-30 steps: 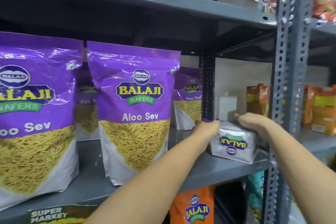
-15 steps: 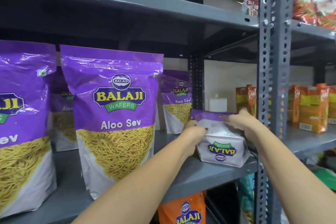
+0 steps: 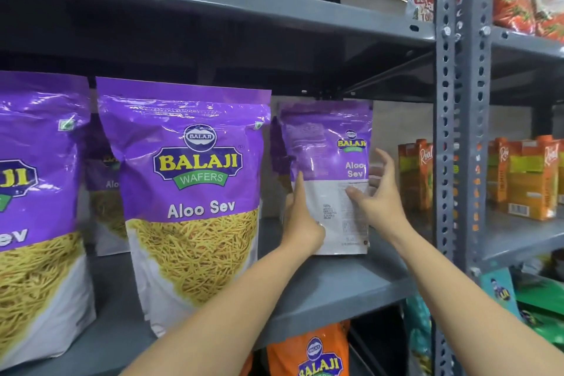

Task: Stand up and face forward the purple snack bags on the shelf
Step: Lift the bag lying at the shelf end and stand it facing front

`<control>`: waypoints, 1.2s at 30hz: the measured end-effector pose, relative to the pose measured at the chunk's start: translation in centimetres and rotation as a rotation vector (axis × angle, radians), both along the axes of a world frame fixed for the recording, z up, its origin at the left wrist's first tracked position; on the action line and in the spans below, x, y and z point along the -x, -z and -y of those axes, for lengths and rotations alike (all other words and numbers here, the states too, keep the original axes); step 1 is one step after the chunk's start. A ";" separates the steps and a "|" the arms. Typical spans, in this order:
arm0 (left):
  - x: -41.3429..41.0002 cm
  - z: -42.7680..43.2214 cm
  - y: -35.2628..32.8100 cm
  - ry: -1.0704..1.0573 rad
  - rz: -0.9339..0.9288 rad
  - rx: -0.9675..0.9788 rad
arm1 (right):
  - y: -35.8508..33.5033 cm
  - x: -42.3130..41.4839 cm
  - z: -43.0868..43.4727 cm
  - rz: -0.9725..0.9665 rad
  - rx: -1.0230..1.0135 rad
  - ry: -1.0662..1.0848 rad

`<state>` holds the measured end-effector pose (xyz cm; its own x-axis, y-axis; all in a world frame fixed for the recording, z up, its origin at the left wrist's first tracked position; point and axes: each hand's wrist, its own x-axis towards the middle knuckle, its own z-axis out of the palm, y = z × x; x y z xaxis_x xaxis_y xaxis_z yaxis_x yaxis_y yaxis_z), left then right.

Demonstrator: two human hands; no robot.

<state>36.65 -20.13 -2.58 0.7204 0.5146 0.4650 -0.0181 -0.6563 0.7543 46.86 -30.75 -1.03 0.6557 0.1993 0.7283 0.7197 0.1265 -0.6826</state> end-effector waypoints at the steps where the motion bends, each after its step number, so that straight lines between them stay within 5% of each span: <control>1: 0.1 0.3 0.2 -0.026 -0.018 0.012 | 0.4 -0.1 -0.1 0.025 -0.010 -0.015; 10: 0.1 2.1 2.6 -0.290 0.021 -0.109 | 1.6 -2.5 0.1 -0.019 -0.003 -0.168; 15: -0.1 2.2 2.7 -0.321 0.032 -0.141 | 0.8 -3.9 -0.4 -0.436 -0.114 -0.321; 21: 0.4 3.2 3.1 -0.442 0.225 -0.568 | 0.7 -5.8 -0.6 -0.737 -0.145 -0.405; 26: 0.2 3.3 2.8 -0.166 0.149 -0.297 | 1.0 -5.6 -0.4 -0.650 -0.082 -0.371; 31: -0.4 3.1 2.3 -0.108 0.147 -0.089 | 1.0 -4.4 0.6 -0.636 -0.159 -0.453; 36: -0.9 1.9 1.9 -0.016 0.047 0.018 | 1.3 -3.7 1.3 -0.576 -0.018 -0.590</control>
